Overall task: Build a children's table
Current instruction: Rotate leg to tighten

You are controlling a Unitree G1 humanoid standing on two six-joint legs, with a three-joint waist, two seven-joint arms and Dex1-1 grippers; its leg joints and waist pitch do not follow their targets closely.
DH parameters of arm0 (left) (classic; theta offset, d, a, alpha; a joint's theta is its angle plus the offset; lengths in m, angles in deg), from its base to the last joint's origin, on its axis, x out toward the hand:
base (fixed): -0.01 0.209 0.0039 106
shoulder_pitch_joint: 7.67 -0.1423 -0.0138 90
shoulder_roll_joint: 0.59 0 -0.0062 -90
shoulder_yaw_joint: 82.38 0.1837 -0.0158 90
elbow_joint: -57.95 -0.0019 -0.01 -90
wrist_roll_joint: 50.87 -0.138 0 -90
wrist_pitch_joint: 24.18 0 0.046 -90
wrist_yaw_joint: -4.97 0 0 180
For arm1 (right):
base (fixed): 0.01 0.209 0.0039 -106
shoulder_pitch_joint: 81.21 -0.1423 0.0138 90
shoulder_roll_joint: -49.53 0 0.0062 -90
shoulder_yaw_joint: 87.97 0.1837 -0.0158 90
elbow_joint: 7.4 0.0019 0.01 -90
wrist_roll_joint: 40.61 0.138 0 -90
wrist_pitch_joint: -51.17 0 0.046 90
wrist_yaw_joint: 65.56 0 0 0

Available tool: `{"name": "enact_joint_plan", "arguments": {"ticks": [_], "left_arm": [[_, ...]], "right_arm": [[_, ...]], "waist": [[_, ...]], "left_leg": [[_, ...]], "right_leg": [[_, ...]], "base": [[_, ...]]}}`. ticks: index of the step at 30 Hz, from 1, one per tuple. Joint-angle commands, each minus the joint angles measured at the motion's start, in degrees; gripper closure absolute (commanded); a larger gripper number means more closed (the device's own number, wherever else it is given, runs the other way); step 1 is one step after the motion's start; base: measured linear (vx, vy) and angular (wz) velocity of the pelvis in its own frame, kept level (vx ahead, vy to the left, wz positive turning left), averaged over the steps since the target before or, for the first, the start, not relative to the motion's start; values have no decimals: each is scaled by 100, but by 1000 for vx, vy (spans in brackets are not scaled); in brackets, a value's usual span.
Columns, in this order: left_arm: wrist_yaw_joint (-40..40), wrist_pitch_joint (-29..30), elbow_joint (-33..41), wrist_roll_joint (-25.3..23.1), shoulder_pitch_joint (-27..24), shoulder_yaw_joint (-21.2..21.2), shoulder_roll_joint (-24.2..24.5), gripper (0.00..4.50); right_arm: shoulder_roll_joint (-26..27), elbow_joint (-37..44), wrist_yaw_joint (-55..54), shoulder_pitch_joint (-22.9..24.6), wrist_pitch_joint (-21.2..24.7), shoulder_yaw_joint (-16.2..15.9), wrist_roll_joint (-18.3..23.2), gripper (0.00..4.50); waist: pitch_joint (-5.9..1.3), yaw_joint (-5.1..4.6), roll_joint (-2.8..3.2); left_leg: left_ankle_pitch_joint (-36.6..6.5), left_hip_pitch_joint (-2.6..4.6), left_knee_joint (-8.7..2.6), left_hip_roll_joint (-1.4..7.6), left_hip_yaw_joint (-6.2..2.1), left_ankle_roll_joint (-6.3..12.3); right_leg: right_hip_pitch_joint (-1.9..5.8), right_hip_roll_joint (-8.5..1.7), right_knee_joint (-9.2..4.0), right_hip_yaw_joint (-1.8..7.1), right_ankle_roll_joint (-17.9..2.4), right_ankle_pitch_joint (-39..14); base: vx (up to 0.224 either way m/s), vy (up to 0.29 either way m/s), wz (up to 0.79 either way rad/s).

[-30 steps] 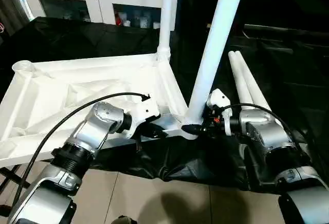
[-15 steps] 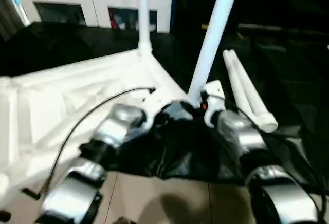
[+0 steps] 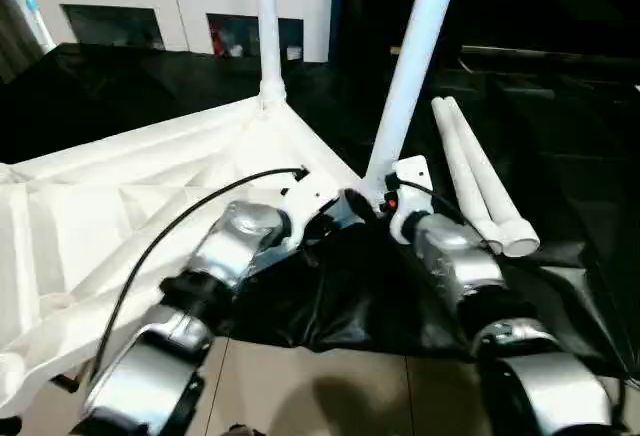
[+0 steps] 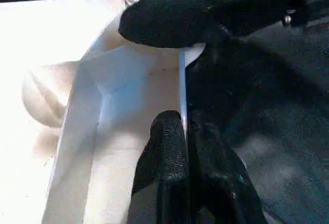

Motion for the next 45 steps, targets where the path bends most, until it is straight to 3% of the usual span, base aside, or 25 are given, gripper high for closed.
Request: {"name": "enact_joint_plan", "arguments": {"ticks": [1, 3, 9, 16, 20, 25, 30, 34, 38, 39, 40, 42, 44, 45], "left_arm": [[511, -491, 467, 376, -55, 156, -93, 450], [755, -479, 581, 429, -129, 205, 21, 450], [1336, -503, 753, 474, -246, 303, 341, 450], [2218, -338, 1155, 663, -397, 431, 706, 450], [2382, -224, 1220, 664, -434, 440, 790, 450], [2429, -224, 1194, 638, -434, 439, 835, 450], [2287, -313, 1086, 573, -398, 416, 830, 450], [1474, -460, 676, 394, -244, 196, 520, 450], [790, -397, 329, 259, -32, 68, 260, 450], [694, -379, 280, 241, 2, 54, 224, 450], [127, -283, 15, 175, 184, -61, 9, 450], [-224, -246, -132, 135, 289, -130, -123, 450], [-652, -230, -319, 123, 415, -248, -315, 450], [-728, -227, -358, 123, 441, -274, -359, 450]], "right_arm": [[-13, 185, 665, 105, 52, -316, -93, 58], [-199, 346, 1060, 185, 81, -392, -75, 58], [-779, 756, 2293, 352, 181, -594, 60, 58], [-1168, 1386, 3561, 587, 450, -802, 355, 74], [-1254, 1413, 3833, 591, 491, -896, 320, 118], [-1276, 1474, 3940, 629, 504, -988, 257, 159], [-1196, 1630, 3905, 774, 579, -1064, 257, 169], [-794, 1166, 2618, 723, 460, -807, 61, 171], [-395, 616, 1203, 517, 368, -491, -14, 172], [-346, 558, 1041, 488, 367, -455, -13, 172], [-62, 237, 162, 314, 420, -226, 44, 173], [114, 58, -345, 211, 420, -106, 74, 173], [348, -196, -1085, 60, 387, 41, 62, 173], [401, -257, -1221, 25, 357, 68, 51, 173]], "waist": [[-444, 15, -12], [-434, 36, 1], [-410, 56, 9], [-432, 133, 1], [-426, 156, 19], [-411, 155, 12], [-422, 168, 10], [-412, 135, -9], [-400, 48, -17], [-400, 42, -13], [-393, 12, 6], [-414, -9, -5], [-417, -21, 9], [-428, -22, 6]], "left_leg": [[-1133, 158, -344, 237, -129, 372], [-1163, 172, -342, 252, -120, 418], [-1416, 192, -359, 264, -119, 294], [-1180, 176, -353, 272, -123, 385], [-1172, 190, -349, 277, -111, 399], [-1410, 203, -371, 273, -123, 219], [-1282, 195, -361, 270, -121, 256], [-1334, 199, -368, 255, -124, 188], [-1585, 205, -385, 236, -150, 17], [-1585, 205, -383, 234, -151, 18], [-1612, 226, -388, 232, -141, -20], [-1554, 201, -393, 227, -165, -59], [-1525, 218, -379, 229, -148, -27], [-1421, 188, -377, 218, -145, 9]], "right_leg": [[288, -452, -417, 223, -1478, -393], [269, -452, -425, 221, -1504, -480], [242, -440, -457, 221, -1450, -945], [259, -432, -413, 209, -1464, -683], [225, -422, -409, 207, -1523, -621], [219, -439, -442, 219, -1439, -1006], [221, -441, -430, 221, -1426, -855], [207, -450, -445, 229, -1397, -997], [202, -465, -503, 230, -1233, -1570], [195, -467, -505, 233, -1225, -1578], [154, -449, -518, 239, -1228, -1589], [200, -458, -500, 224, -1215, -1542], [175, -452, -506, 234, -1246, -1362], [200, -449, -483, 232, -1271, -1203]], "base": [[0, 0, 0], [0, 0, 0], [0, 0, 0], [0, 0, 0], [0, 0, 0], [0, 0, 0], [0, 0, 0], [0, 0, 0], [0, 0, 0], [0, 0, 0], [0, 0, 0], [0, 0, 0], [0, 0, 0], [0, 0, 0]]}}
